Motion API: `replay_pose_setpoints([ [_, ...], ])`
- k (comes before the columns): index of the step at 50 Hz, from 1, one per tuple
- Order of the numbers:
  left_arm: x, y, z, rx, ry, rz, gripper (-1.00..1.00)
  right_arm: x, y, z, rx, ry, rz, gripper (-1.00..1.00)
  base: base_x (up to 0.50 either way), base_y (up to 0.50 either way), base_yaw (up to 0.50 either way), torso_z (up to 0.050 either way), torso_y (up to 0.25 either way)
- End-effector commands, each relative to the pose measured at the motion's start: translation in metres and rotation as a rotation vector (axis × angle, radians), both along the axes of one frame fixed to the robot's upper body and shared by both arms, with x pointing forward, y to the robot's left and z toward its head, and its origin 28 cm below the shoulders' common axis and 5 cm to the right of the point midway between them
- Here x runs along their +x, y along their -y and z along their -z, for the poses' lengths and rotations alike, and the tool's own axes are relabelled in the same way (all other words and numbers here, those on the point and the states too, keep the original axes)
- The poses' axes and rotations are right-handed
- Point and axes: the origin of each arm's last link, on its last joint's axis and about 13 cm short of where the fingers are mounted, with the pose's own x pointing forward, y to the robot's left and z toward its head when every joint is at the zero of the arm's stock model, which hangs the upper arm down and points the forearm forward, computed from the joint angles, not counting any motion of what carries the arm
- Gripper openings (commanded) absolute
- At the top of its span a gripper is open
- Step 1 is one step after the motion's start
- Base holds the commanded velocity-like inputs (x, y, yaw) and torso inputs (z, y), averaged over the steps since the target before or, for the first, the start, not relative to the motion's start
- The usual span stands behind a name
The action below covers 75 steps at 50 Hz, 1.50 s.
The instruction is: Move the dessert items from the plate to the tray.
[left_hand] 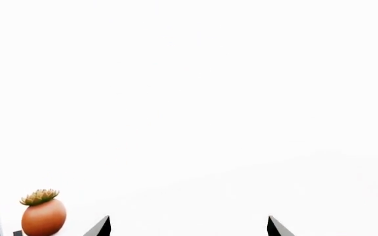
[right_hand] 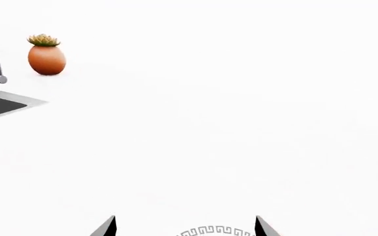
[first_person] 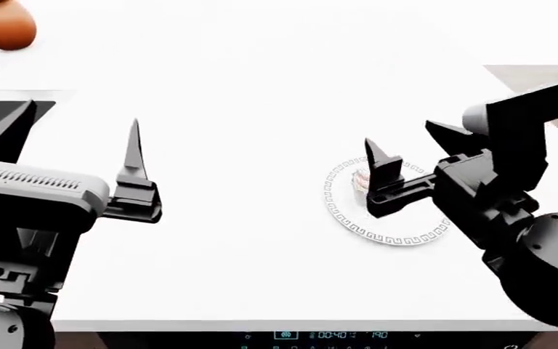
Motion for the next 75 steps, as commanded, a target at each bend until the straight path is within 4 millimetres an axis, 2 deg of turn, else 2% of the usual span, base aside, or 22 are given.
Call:
replay_pose_setpoints([
  [1,-0.001,0.001,0.002,0.030,0.002,0.000,1.00,0.027,0.006,0.021,0.002,-0.113,0.047,1.00,0.00,0.00,0.00,0.000,0.000],
  [8,-0.002,0.002,0.001,0.076,0.023,-0.010,1.00,0.031,0.002,0.029,0.019,-0.150,0.012,1.00,0.00,0.00,0.00,0.000,-0.156],
  [21,-0.004,0.001,0.002,0.051,0.024,-0.004,1.00,0.035,0.003,0.028,0.018,-0.138,0.022,1.00,0.00,0.00,0.00,0.000,-0.025],
  [32,-0.005,0.000,0.004,0.044,0.023,-0.004,1.00,0.035,0.000,0.034,-0.095,-0.127,0.081,1.00,0.00,0.00,0.00,0.000,0.000],
  [42,-0.006,0.003,0.007,0.087,0.032,0.014,1.00,0.036,0.002,0.038,-0.095,-0.131,0.107,1.00,0.00,0.00,0.00,0.000,-0.078],
  [48,-0.006,0.003,0.007,0.045,0.035,0.032,1.00,0.035,0.000,0.039,-0.091,-0.135,0.080,1.00,0.00,0.00,0.00,0.000,-0.042],
  [62,-0.003,0.004,0.009,0.065,0.029,0.025,1.00,0.036,-0.001,0.041,-0.084,-0.135,0.074,1.00,0.00,0.00,0.00,0.000,0.000],
  [73,-0.004,0.004,0.006,0.047,0.051,0.020,1.00,0.037,-0.001,0.046,-0.082,-0.145,0.072,1.00,0.00,0.00,0.00,0.000,-0.165],
  [74,-0.004,0.003,0.006,0.045,0.050,0.019,1.00,0.037,-0.001,0.046,-0.081,-0.144,0.073,-1.00,0.00,0.00,0.00,0.000,0.000],
  [75,-0.005,0.003,0.006,0.043,0.050,0.019,1.00,0.036,-0.001,0.046,-0.080,-0.142,0.072,-1.00,0.00,0.00,0.00,0.000,0.000],
])
